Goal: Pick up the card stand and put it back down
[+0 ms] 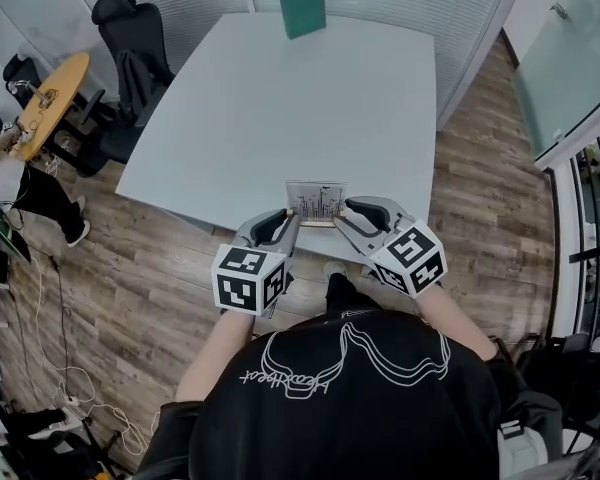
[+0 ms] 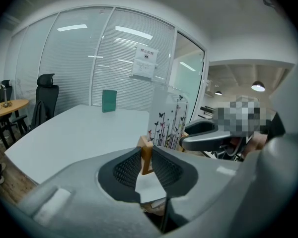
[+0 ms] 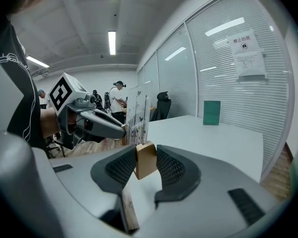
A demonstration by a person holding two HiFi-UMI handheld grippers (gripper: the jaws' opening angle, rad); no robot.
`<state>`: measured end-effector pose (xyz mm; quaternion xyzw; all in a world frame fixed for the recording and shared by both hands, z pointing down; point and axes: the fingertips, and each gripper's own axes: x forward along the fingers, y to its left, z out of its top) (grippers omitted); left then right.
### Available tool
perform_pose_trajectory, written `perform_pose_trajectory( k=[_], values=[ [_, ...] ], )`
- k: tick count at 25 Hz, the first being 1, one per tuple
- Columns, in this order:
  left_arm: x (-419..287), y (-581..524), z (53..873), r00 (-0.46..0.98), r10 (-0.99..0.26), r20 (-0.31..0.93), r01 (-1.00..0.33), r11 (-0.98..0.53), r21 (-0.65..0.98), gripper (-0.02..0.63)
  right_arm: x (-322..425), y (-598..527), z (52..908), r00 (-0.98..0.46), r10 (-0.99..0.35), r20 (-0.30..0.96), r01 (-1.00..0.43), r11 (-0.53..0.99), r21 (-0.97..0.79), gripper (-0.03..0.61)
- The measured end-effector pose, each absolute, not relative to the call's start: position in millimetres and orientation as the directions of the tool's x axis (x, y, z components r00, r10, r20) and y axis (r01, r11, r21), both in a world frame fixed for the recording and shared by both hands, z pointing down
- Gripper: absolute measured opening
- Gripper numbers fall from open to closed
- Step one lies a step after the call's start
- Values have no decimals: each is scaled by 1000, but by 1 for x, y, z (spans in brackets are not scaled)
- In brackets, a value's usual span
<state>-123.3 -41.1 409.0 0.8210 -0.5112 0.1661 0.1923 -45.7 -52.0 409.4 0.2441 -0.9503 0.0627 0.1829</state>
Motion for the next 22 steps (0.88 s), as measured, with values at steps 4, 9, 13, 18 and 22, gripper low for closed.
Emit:
perform_pose_trajectory(
  k=[4,9,13,18,22],
  values=[
    [-120,-51,412,430,-770,471,-900,-410,150,72,-43,-61,413,-805,-448,388,-496,868,-27,130],
    [-113,-68,413,442,-766,467,-893,-423,151,72,-36,-76,414,-797,-460,393,-509,861,-24,130],
    [-113,-84,416,456,-761,461,-886,-438,154,72,-35,-93,416,-793,-458,402,-512,859,-30,130],
    [-114,-109,424,455,-754,473,-886,-435,159,71,-36,-120,422,-786,-459,414,-516,856,-31,129],
    [-114,-126,432,457,-745,485,-885,-434,168,71,-36,-136,430,-783,-453,425,-517,855,-41,129]
  ],
)
